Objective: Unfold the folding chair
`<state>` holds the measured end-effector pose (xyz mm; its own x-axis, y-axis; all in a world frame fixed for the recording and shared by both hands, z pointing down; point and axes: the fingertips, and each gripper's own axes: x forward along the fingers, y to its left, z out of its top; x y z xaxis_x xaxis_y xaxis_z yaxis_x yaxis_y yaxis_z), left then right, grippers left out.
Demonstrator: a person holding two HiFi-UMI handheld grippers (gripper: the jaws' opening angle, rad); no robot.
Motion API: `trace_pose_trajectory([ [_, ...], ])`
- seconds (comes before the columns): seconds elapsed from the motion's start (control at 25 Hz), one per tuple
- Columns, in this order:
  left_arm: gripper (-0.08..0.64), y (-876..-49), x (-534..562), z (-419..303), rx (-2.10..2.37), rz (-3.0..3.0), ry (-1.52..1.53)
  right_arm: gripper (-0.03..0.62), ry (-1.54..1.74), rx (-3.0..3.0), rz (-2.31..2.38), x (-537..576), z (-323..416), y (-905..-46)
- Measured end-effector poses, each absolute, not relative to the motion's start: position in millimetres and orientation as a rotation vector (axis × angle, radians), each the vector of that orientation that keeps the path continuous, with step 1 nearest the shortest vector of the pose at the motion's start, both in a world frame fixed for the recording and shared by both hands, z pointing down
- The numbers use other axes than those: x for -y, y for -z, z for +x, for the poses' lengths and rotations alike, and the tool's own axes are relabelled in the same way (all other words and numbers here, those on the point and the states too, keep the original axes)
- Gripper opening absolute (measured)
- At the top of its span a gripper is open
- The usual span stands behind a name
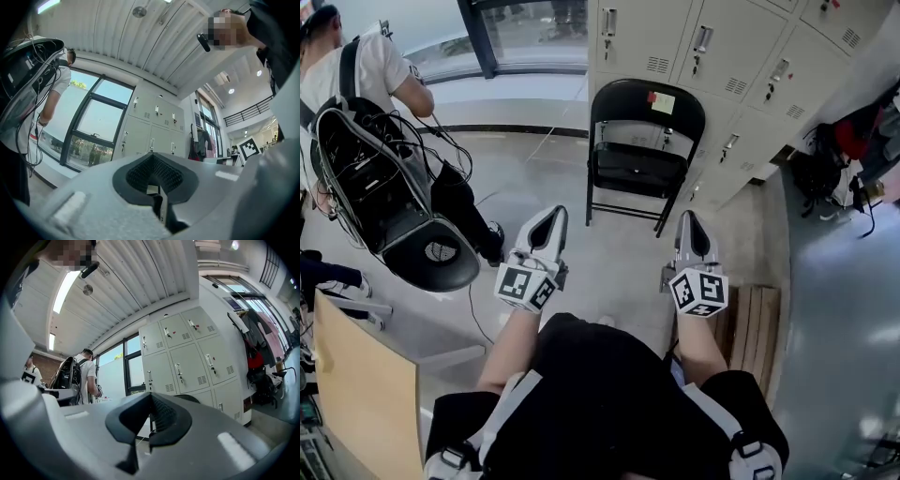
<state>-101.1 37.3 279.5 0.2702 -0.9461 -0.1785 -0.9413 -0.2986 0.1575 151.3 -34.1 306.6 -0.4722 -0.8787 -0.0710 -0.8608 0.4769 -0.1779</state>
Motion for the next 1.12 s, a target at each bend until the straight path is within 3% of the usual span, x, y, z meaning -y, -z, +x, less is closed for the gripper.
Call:
trace_pose_trajectory([
  [0.56, 0.005, -292.4, 36.0, -126.1, 1.792, 2.512, 0.429, 0.005, 0.187, -2.532, -1.657, 93.4, 146.3, -313.1],
  [1.12, 0.005, -305.3, 147.4, -186.5, 1.719, 2.563, 0.390, 0.005, 0.208, -2.531, -1.757, 198.6, 78.1, -324.6],
])
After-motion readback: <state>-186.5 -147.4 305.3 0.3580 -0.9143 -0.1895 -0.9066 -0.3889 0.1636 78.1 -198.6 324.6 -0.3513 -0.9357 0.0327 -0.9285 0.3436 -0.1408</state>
